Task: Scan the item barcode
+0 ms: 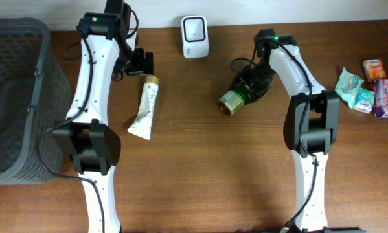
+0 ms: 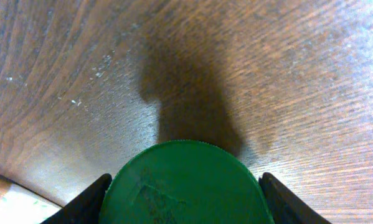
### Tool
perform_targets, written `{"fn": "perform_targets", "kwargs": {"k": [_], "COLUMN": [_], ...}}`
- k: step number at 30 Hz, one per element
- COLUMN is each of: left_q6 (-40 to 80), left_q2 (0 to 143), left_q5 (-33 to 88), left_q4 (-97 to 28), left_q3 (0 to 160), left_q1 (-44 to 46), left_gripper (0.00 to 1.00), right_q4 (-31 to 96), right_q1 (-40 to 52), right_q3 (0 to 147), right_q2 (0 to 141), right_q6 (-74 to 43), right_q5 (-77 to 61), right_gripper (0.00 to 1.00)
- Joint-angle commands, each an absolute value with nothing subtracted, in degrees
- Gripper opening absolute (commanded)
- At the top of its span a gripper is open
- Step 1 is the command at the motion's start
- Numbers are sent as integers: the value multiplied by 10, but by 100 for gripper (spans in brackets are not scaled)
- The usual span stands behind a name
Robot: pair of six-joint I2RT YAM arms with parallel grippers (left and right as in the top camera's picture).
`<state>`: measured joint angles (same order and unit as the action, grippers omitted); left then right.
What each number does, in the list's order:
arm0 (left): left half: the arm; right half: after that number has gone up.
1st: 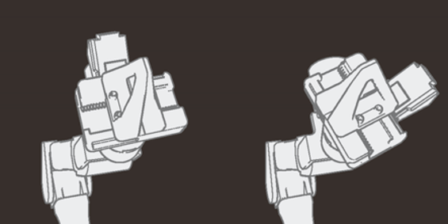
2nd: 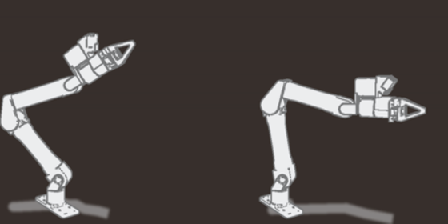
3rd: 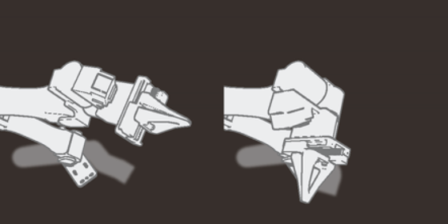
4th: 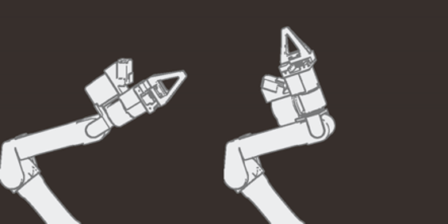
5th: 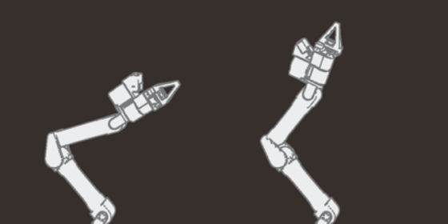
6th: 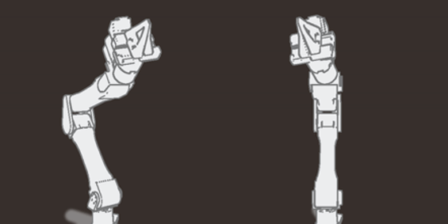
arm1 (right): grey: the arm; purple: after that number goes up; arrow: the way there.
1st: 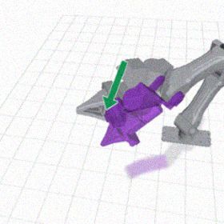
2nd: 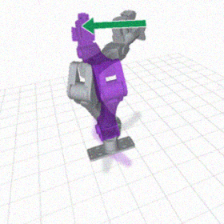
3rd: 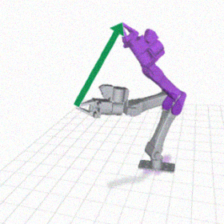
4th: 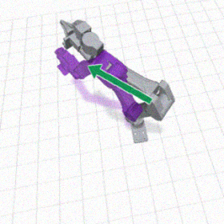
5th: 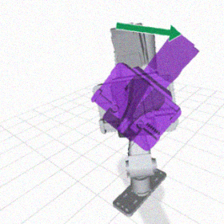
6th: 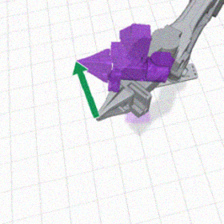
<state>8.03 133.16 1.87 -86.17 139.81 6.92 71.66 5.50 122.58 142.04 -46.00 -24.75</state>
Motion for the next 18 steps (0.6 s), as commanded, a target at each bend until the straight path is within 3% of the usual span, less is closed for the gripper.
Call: {"fn": "perform_targets", "kwargs": {"k": [1,7,11,16,17,18], "left_q6": [86,85,86,86,86,85], "left_q2": [1322,1322,1322,1322,1322,1322], "left_q5": [17,17,17,17,17,17], "left_q4": [-862,-862,-862,-861,-860,-860], "left_q3": [1396,1396,1396,1396,1396,1396], "left_q1": [65,65,65,65,65,65], "left_gripper": [99,99,99,99,99,99], "right_q4": [721,714,648,497,470,461], "right_q1": [55,78,103,135,142,148], "right_q3": [1292,1448,1418,1293,1265,1249], "right_q2": [1414,1399,1409,1411,1411,1411], "right_q6": [-397,-283,-283,-283,-283,-283], "right_q5": [-211,94,220,247,248,251], "right_gripper": [52,50,50,51,56,68]}}
